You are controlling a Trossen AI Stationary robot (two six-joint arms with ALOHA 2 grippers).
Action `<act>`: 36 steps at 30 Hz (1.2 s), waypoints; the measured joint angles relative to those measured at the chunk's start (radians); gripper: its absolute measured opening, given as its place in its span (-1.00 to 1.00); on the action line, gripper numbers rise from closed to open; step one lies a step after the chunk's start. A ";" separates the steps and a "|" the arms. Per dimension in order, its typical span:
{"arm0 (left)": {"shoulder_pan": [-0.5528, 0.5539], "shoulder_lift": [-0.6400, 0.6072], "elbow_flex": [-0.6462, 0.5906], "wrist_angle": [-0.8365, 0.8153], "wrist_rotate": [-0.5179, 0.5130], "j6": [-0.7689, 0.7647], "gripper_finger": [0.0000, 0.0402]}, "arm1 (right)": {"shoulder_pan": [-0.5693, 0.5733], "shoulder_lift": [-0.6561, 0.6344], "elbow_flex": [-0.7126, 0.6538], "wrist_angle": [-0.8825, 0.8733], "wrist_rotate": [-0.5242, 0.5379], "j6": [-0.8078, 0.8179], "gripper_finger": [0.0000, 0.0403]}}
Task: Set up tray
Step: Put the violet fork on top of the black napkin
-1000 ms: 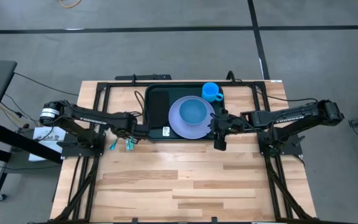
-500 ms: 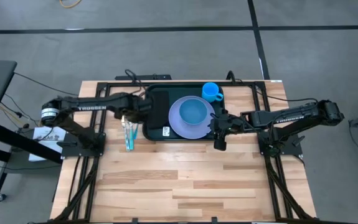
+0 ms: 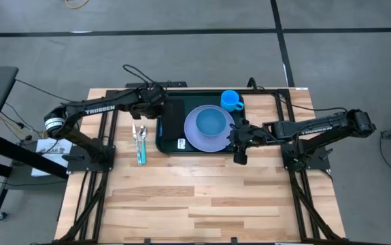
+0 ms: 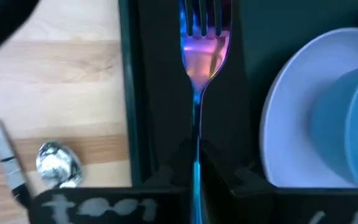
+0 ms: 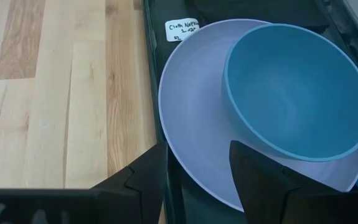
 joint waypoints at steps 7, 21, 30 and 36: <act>0.030 0.074 0.017 0.017 0.070 -0.014 -0.99 | -0.002 0.000 0.000 0.004 0.001 -0.007 -0.19; 0.114 0.375 0.268 -0.061 0.107 0.126 -0.99 | -0.002 0.000 0.000 -0.013 0.001 -0.011 -0.19; 0.131 0.453 0.293 -0.074 0.146 0.111 -0.99 | -0.002 0.000 0.000 -0.023 0.001 -0.009 -0.19; 0.117 0.459 0.293 -0.064 0.113 0.065 -0.99 | -0.002 0.000 0.000 -0.023 0.001 -0.009 -0.19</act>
